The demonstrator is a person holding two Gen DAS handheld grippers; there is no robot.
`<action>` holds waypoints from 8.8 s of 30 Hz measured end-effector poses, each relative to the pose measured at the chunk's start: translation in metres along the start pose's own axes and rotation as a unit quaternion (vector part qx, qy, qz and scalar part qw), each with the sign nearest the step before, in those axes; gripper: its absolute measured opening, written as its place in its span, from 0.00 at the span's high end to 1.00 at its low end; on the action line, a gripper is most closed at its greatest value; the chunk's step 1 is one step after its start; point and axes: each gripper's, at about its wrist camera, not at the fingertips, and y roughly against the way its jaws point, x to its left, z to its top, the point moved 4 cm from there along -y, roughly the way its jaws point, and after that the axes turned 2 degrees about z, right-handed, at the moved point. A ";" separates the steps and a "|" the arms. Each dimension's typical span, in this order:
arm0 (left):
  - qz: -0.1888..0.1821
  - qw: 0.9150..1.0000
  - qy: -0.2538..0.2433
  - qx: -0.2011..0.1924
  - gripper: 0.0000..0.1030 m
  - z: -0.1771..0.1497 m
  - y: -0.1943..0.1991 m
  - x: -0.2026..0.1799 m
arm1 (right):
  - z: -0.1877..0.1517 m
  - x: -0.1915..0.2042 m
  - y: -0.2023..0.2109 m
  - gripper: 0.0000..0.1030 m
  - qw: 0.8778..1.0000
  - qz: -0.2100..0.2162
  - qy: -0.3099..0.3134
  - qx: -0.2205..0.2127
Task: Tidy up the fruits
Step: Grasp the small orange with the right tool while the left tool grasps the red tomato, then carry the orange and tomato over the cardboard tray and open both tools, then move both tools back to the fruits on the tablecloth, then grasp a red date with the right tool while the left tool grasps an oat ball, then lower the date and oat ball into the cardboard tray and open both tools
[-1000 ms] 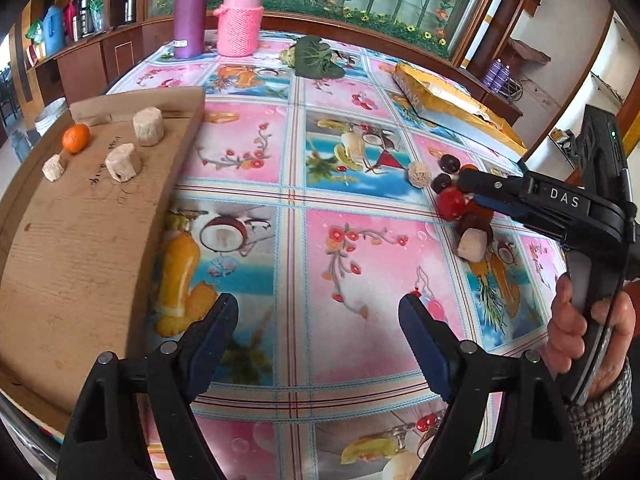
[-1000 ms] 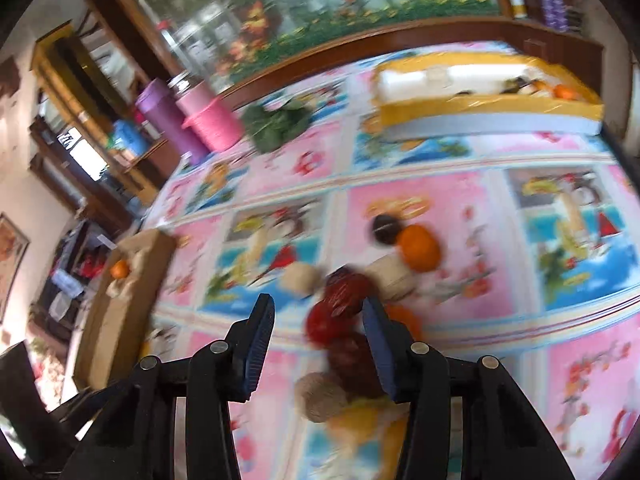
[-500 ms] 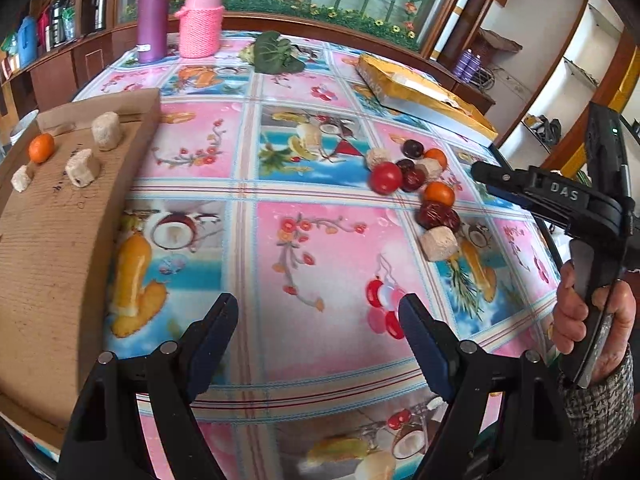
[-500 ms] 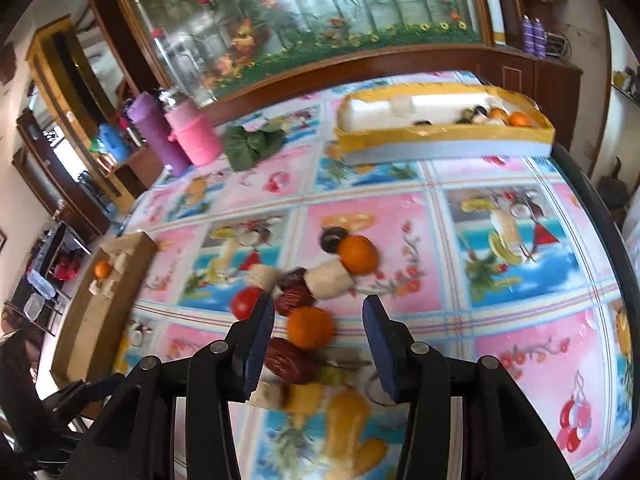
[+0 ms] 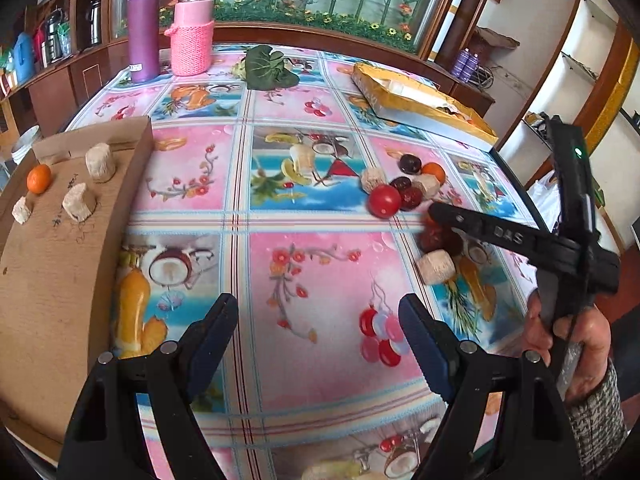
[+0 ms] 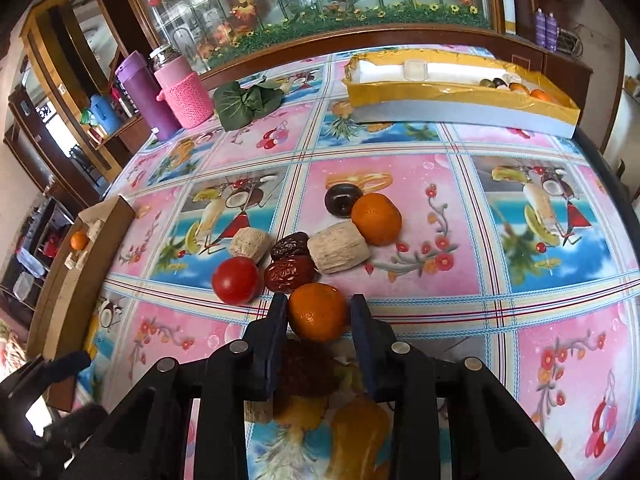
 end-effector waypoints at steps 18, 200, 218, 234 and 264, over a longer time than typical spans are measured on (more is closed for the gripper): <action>-0.035 0.998 -0.039 0.020 0.46 0.062 -0.091 -0.054 | 0.000 -0.041 0.018 0.67 0.996 -0.068 -0.017 -0.056; -0.027 0.991 -0.126 0.022 0.69 0.007 -0.064 -0.098 | -0.040 -0.057 0.047 0.72 0.998 -0.057 -0.008 -0.021; -0.001 0.997 0.026 -0.066 0.69 0.006 0.034 0.031 | -0.047 0.020 0.077 0.71 0.998 -0.007 0.035 -0.043; 0.171 0.975 0.133 -0.049 0.69 0.012 0.070 0.233 | -0.037 0.228 0.020 0.71 0.975 0.107 0.195 0.002; 0.109 0.967 0.225 -0.051 0.42 0.006 0.079 0.263 | -0.032 0.329 -0.074 0.53 0.960 0.130 0.243 0.050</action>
